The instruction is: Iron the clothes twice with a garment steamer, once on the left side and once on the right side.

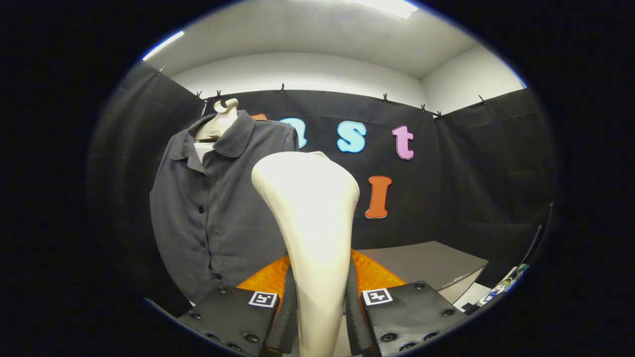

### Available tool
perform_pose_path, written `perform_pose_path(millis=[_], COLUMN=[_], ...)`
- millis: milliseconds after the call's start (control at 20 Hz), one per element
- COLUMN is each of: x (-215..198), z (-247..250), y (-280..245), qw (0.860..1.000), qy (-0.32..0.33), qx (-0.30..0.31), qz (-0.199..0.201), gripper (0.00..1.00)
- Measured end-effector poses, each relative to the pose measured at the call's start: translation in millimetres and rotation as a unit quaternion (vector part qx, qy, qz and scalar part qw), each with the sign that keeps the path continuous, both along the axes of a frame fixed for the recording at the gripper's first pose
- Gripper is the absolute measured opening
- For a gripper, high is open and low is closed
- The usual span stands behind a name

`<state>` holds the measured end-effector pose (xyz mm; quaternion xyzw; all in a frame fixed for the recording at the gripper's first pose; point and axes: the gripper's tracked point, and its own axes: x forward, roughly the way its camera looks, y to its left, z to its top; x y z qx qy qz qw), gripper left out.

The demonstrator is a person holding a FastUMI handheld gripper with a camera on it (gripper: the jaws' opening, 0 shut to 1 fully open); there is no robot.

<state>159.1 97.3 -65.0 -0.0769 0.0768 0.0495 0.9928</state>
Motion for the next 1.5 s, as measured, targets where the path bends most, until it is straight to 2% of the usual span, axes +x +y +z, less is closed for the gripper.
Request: perform_pose_path(millis=[300, 850, 1250, 1500], x=[-22.6, -12.7, 22.6, 48.4], z=[18.7, 13.5, 3.6, 0.0], y=[35.5, 88.1, 110.3, 144.7], qw=[0.999, 0.997, 0.997, 0.995], qy=[-0.036, -0.042, -0.036, -0.036], qx=[0.003, 0.007, 0.018, 0.032], qz=[0.019, 0.067, 0.065, 0.084], gripper=[0.48, 0.49, 0.49, 0.48])
